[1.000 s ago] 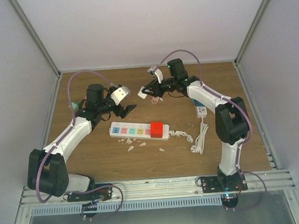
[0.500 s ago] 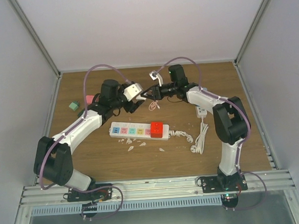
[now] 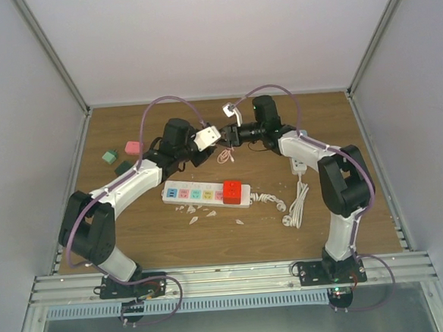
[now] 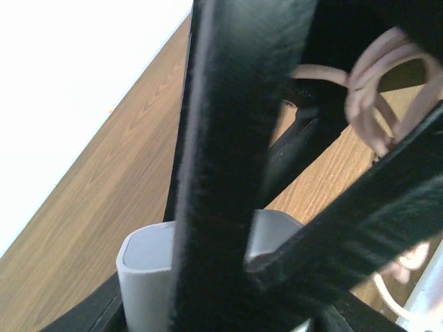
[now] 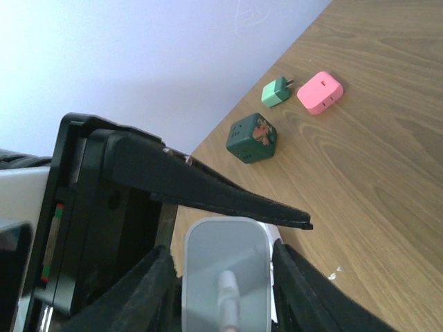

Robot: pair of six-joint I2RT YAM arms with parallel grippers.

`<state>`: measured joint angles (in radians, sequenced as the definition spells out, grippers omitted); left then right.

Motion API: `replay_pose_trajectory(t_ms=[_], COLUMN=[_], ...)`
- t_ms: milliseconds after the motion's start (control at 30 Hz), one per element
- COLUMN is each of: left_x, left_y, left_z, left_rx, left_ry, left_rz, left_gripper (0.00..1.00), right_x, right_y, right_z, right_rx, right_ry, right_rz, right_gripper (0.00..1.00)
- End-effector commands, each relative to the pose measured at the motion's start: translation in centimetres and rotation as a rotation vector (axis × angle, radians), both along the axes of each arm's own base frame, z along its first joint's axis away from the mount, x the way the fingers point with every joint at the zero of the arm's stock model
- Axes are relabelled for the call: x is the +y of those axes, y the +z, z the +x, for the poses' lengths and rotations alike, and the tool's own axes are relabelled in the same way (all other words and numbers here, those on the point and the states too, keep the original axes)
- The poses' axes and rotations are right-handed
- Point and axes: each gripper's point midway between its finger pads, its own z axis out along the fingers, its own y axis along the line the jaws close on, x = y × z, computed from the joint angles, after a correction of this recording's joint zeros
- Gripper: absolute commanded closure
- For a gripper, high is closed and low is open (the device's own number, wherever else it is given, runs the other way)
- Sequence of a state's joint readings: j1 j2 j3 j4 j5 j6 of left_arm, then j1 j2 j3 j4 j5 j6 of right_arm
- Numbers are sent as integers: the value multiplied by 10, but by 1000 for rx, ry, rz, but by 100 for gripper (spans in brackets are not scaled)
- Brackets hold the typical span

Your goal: Pull the plug off the socket

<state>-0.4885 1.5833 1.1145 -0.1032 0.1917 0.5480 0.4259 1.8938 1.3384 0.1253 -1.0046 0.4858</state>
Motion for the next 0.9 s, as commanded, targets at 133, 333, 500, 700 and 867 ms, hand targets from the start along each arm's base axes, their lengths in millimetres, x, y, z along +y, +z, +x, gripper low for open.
replay_pose_trajectory(t_ms=[133, 333, 500, 700, 867], left_x=[27, 68, 109, 149, 173], left_y=[6, -28, -63, -99, -123], left_z=[20, 43, 68, 90, 105], left_rx=[-7, 101, 260, 413, 489], left_ry=[27, 105, 189, 278, 340], left_rz=[-25, -16, -29, -23, -3], left_gripper=[70, 72, 71, 71, 70], right_x=[-22, -36, -51, -71, -79], right_y=[8, 7, -3, -24, -44], right_z=[-2, -17, -49, -84, -99], right_rx=[-63, -234, -403, -551, -593], right_ry=[18, 57, 126, 200, 235], right_rz=[-15, -107, -192, -284, -345], right_gripper=[26, 16, 14, 14, 13])
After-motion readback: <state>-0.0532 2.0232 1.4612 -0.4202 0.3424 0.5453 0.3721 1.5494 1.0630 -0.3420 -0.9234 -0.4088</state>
